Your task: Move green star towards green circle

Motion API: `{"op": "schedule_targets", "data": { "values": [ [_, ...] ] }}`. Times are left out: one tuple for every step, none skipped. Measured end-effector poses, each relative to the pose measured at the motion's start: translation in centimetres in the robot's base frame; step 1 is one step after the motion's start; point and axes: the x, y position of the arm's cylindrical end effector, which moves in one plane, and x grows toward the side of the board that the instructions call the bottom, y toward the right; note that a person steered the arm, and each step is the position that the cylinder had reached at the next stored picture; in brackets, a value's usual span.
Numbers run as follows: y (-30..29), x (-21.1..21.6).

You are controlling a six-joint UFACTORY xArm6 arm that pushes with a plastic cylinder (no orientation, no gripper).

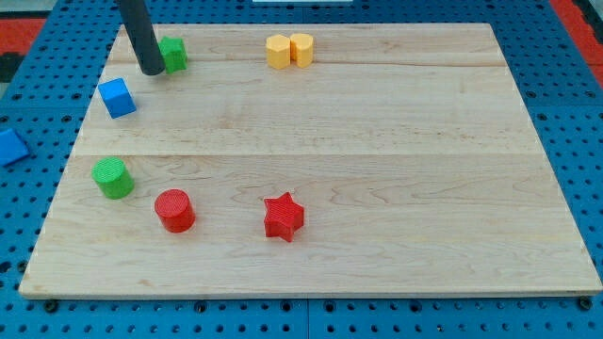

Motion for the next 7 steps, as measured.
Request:
{"op": "schedule_targets", "data": {
  "values": [
    [0.0, -1.5],
    [-0.2, -1.8],
    [-2.8, -1.8],
    [-2.1, -4.7],
    [-1.0, -5.3],
    [4.2, -5.4],
    [8.4, -4.5]
  ]
}}
